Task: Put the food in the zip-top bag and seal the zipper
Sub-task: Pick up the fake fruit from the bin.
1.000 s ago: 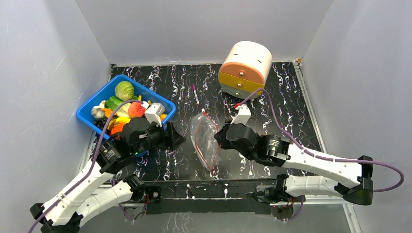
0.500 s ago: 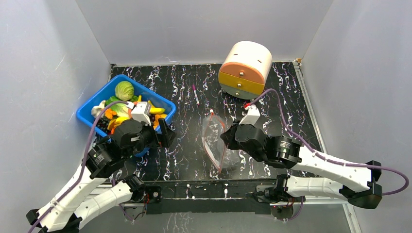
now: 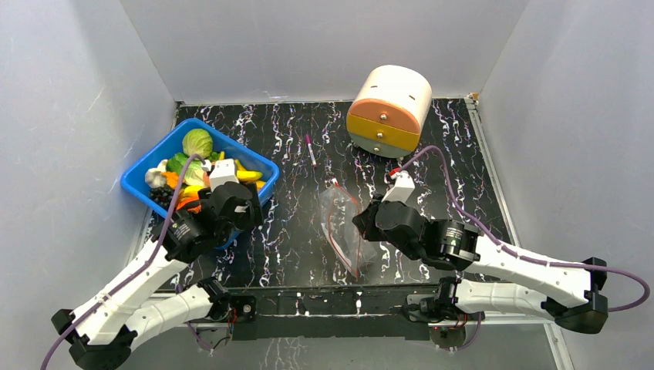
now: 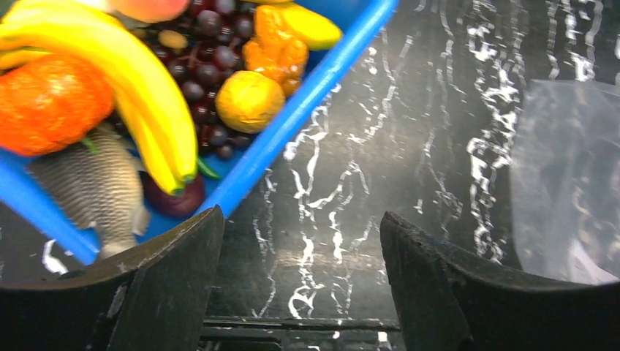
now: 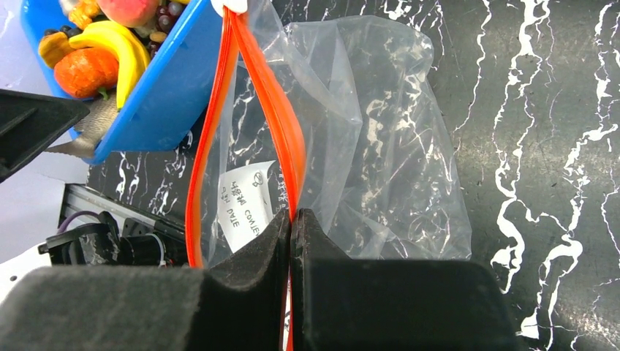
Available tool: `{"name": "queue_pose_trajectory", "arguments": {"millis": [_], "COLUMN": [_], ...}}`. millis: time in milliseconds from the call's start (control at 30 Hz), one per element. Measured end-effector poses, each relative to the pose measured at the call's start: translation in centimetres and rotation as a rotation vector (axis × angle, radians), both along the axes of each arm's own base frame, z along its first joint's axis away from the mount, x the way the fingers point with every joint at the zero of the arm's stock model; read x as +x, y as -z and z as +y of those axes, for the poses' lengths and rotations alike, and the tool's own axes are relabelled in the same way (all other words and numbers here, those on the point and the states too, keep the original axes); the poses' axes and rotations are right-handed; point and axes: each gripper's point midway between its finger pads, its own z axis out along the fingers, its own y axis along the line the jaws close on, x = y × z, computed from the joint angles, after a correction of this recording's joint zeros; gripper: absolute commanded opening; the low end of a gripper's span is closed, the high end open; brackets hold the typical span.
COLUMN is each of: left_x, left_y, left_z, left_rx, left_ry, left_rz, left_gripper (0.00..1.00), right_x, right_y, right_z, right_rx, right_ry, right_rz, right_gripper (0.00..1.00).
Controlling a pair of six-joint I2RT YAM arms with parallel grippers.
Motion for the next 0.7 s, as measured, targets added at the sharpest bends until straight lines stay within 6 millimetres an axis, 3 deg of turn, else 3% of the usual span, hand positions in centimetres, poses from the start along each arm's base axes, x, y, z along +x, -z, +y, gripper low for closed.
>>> {"name": "queue_pose_trajectory", "arguments": {"millis": [133, 367, 533, 700], "left_x": [0.4, 1.5, 4.3, 7.8], "left_y": [-0.2, -0.1, 0.1, -0.1], "left_z": [1.5, 2.6, 4.1, 7.4], "left_rx": [0.078, 0.166, 0.199, 0.156], "left_ry": [-0.066, -0.129, -0.210, -0.318], "left_rz": [-0.004, -0.004, 0.032, 0.047], "left_gripper": [0.64, 0.76, 0.83, 0.90], "right_x": [-0.2, -0.3, -0.5, -0.9], "right_y": [-0.1, -0.6, -0.5, 0.2], "right_z": [-0.4, -0.5, -0.4, -0.5], "right_rx": [0.013, 0.034, 0.048, 0.048], "right_ry": [0.001, -0.007, -0.016, -0.029], "right_rz": [-0.004, -0.009, -0.008, 0.005], "right_gripper": [0.00, 0.00, 0.00, 0.00]}}
